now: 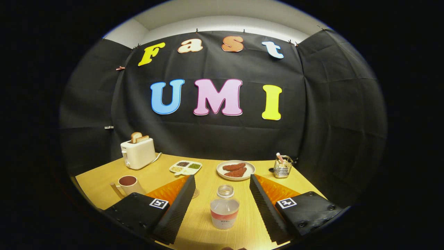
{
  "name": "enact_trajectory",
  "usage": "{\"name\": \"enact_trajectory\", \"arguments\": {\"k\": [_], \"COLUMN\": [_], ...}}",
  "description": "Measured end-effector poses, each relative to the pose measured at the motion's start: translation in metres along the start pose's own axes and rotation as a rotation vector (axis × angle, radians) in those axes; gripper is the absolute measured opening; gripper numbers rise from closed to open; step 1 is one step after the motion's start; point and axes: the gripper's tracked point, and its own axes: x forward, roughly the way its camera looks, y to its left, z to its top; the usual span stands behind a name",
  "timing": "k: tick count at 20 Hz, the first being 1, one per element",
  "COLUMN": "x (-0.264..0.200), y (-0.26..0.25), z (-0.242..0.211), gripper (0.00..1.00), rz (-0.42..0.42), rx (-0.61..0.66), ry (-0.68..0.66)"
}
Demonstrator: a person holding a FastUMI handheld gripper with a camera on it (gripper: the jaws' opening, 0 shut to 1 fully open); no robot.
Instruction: Take the bottle from table, then pour the juice into the cup, finally place the bottle on the coaster
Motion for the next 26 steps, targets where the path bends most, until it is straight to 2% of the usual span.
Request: {"name": "enact_trajectory", "arguments": {"k": [4, 9, 13, 23, 26], "x": [0.017, 0.030, 0.033, 0.045, 0.048], "y": [0.001, -0.008, -0.001, -0.006, -0.004], "z": [-0.037, -0.060, -0.084, -0.108, -0.112], "gripper": [0.97, 0.97, 0.97, 0.97, 0.94], "rz": [0.014, 0.005, 0.041, 0.024, 0.034], "rx": [-0.006, 0.001, 0.010, -0.018, -0.023], "ry": [0.035, 0.038, 0.054, 0.078, 0.086]}}
